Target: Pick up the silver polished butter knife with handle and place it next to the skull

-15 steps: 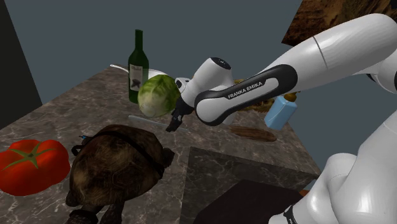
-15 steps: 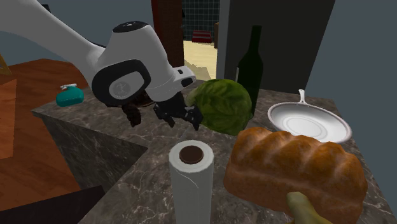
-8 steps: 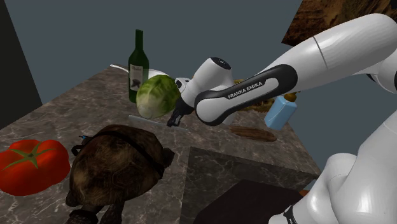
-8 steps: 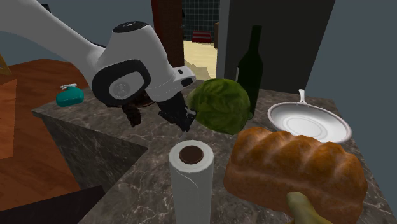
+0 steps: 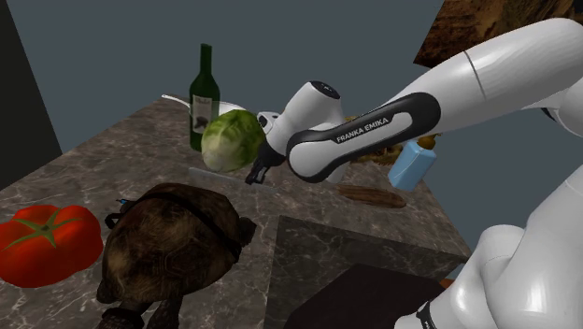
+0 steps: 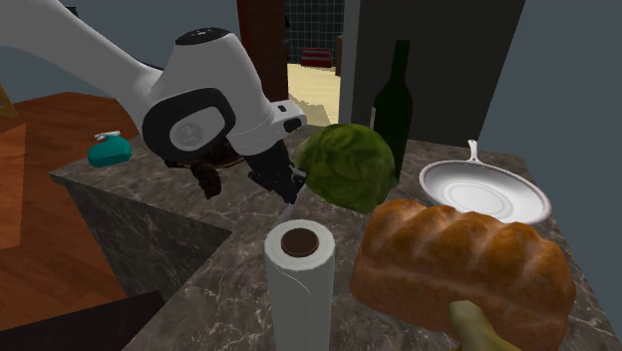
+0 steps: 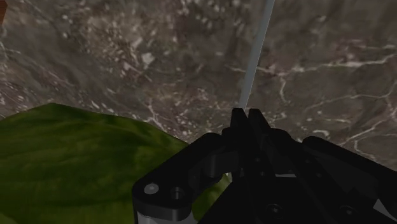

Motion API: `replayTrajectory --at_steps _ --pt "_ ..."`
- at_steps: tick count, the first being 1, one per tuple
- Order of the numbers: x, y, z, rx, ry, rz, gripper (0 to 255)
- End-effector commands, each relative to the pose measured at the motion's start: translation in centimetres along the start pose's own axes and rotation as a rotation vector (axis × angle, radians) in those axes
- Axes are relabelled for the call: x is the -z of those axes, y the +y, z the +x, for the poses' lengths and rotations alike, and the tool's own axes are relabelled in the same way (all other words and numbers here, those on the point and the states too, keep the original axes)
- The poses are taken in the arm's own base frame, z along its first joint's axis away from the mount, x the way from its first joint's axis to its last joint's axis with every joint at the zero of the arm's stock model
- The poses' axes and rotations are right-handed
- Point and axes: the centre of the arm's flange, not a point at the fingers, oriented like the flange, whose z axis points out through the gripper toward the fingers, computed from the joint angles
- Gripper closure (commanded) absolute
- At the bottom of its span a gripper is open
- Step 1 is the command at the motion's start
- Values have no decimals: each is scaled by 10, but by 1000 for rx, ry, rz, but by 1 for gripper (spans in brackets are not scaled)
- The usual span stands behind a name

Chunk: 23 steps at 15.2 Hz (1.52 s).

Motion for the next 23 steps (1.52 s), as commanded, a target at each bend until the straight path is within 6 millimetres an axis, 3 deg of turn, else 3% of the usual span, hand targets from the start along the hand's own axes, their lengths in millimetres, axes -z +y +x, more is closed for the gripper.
replayTrajectory --at_steps 1,23 --pt "9 2 3 0 0 0 255" --pt "116 19 44 0 0 0 255"
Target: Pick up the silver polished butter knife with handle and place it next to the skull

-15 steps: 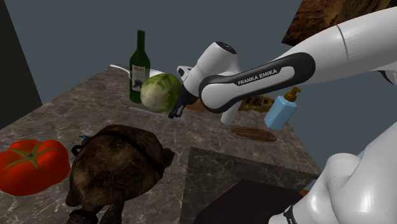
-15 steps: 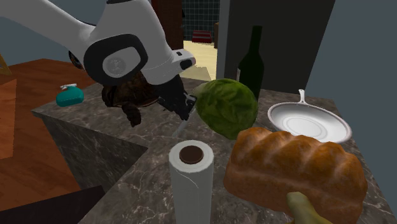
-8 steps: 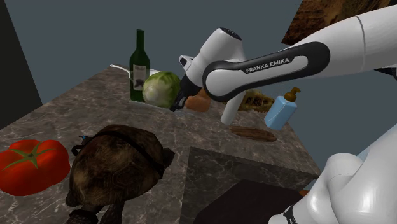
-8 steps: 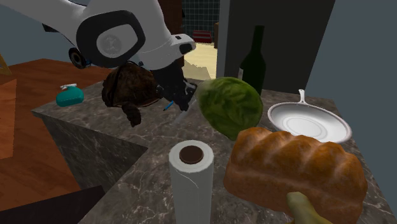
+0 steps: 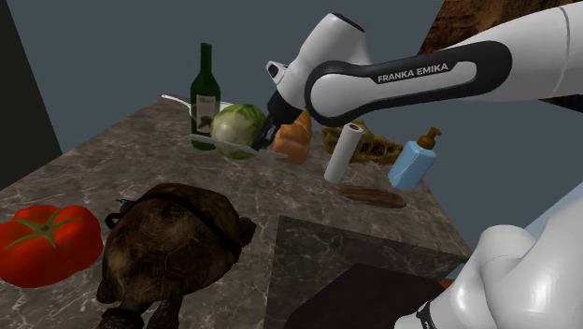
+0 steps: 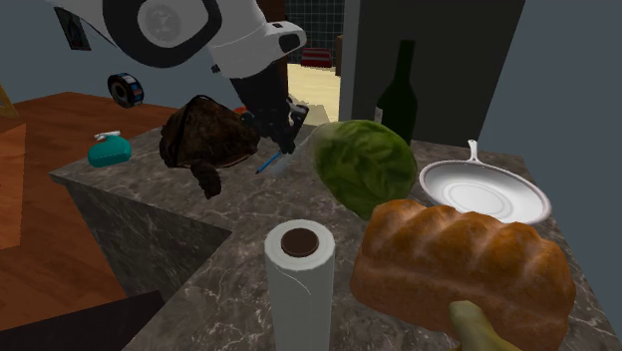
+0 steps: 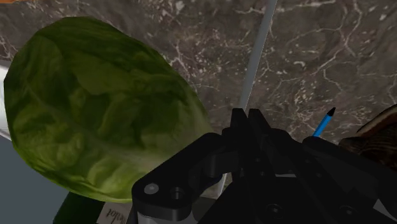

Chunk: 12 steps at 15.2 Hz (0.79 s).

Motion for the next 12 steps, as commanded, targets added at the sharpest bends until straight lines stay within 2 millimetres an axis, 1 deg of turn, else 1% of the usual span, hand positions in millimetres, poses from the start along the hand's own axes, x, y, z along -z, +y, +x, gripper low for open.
replayTrajectory --at_steps 1,12 --pt "9 2 4 0 0 0 255" --pt "63 10 24 0 0 0 255"
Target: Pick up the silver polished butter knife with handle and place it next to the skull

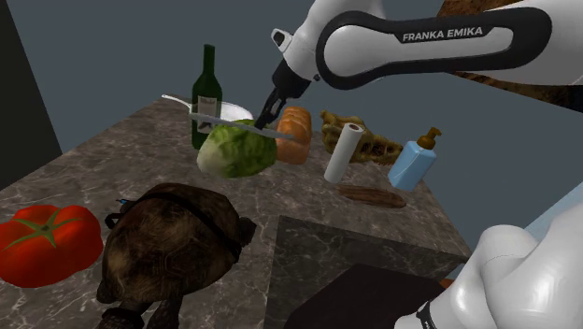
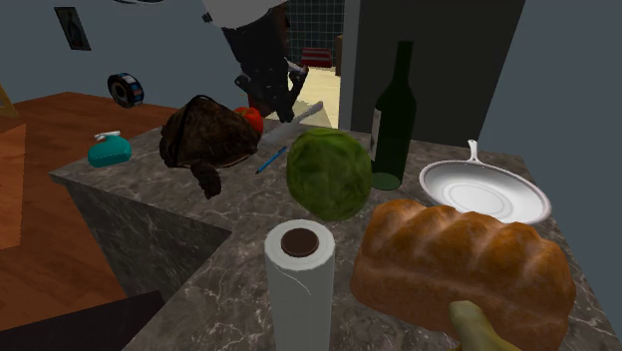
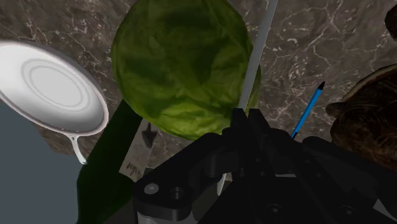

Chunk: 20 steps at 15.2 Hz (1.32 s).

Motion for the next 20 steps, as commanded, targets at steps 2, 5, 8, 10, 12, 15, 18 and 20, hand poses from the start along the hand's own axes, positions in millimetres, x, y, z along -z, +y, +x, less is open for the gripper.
replayTrajectory --at_steps 2,5,8,10,12,15,18,20 --pt "15 3 5 0 0 0 255" --pt "30 5 11 0 0 0 255" --pt "38 12 1 0 0 0 255" --pt "45 23 -22 0 0 0 255" --pt "52 34 -44 0 0 0 255" --pt "63 51 -79 0 0 0 255" --pt "73 67 -113 0 0 0 255" --pt "80 79 -136 0 0 0 255"
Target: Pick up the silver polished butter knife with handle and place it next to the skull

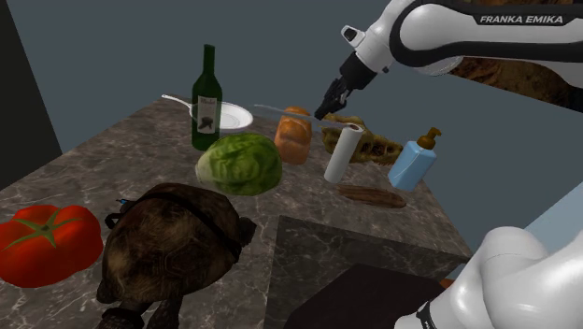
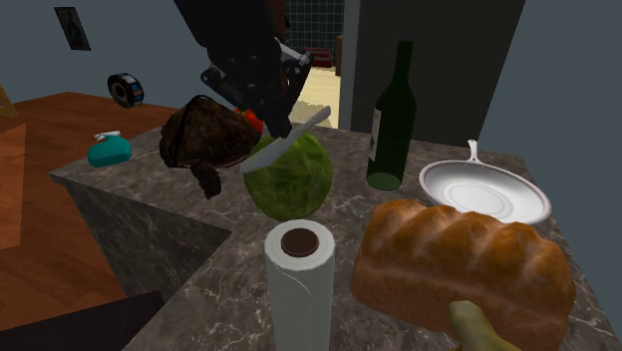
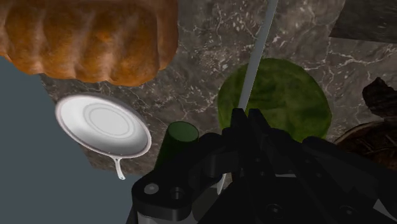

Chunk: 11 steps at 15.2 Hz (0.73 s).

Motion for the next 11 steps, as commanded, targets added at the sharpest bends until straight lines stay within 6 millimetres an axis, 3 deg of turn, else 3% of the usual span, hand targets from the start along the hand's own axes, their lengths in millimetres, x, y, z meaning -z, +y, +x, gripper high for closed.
replayTrajectory --at_steps 1,11 --pt "6 11 -23 1 0 0 255" --pt "40 67 -137 1 0 0 255"
